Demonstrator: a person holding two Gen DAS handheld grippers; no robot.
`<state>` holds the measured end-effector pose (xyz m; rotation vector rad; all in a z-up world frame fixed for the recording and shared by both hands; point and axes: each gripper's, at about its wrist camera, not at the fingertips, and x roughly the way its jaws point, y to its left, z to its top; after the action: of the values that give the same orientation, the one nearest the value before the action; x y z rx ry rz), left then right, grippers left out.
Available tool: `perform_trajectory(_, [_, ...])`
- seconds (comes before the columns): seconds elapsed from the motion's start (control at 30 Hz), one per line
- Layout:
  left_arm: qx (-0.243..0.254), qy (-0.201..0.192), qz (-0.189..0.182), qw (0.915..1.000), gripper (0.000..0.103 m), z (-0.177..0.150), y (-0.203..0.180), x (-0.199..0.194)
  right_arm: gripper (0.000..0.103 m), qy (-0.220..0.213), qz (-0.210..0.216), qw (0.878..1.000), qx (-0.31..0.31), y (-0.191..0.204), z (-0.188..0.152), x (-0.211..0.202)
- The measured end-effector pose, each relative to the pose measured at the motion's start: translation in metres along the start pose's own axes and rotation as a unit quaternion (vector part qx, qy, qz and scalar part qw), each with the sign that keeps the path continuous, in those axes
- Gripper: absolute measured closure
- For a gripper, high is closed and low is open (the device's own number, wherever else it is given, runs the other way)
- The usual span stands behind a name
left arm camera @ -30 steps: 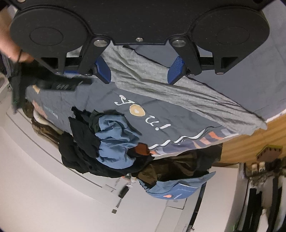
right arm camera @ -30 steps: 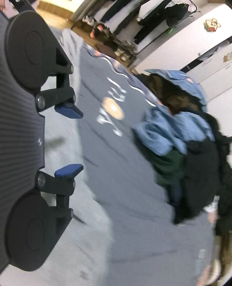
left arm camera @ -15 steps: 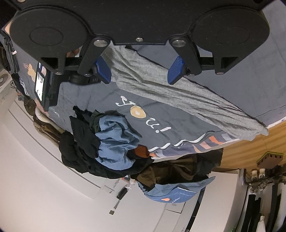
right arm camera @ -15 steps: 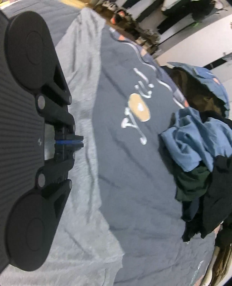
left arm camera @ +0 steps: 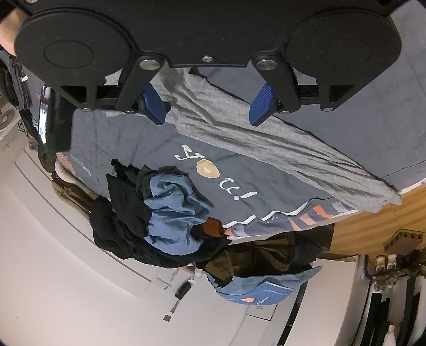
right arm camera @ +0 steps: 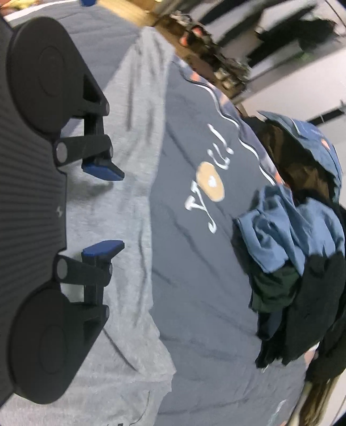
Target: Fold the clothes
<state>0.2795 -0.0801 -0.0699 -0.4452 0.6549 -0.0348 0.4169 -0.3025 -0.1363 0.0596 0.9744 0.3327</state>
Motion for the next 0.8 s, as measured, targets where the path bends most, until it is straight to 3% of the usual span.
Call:
perform_trajectory(0.17, [-0.014,0.010,-0.005,0.9998,0.034,0.000,0.004,0.003,0.055,0.008,-0.011,0.998,-0.053,0.012,-0.007,0.012])
perform_trajectory(0.23, [-0.019,0.013,-0.005,0.9997,0.034,0.000,0.006,0.004,0.060,0.008,-0.009,0.998,-0.061,0.015,-0.008,0.018])
perform_trajectory(0.27, [-0.021,0.014,-0.005,0.9997,0.034,0.000,0.006,0.005,0.073,0.009,-0.010,0.998,-0.064,0.017,-0.008,0.021])
perform_trajectory(0.3, [-0.021,0.015,-0.005,0.9997,0.034,0.000,0.006,0.005,0.093,0.009,-0.009,0.998,-0.061,0.016,-0.007,0.024])
perform_trajectory(0.33, [-0.022,0.014,-0.005,0.9997,0.034,0.000,0.006,0.005,0.097,0.010,-0.008,0.998,-0.057,0.016,-0.005,0.027])
perform_trajectory(0.53, [-0.023,0.014,-0.005,0.9996,0.034,0.000,0.006,0.005,0.101,-0.040,0.002,0.999,-0.011,0.009,0.009,0.022])
perform_trajectory(0.7, [-0.022,0.013,-0.006,0.9996,0.034,0.000,0.006,0.004,0.101,-0.064,-0.003,0.998,-0.020,0.016,0.025,0.028])
perform_trajectory(0.8, [-0.022,0.013,-0.006,0.9997,0.034,0.000,0.005,0.003,0.097,-0.034,0.011,0.999,-0.015,0.015,0.027,0.041])
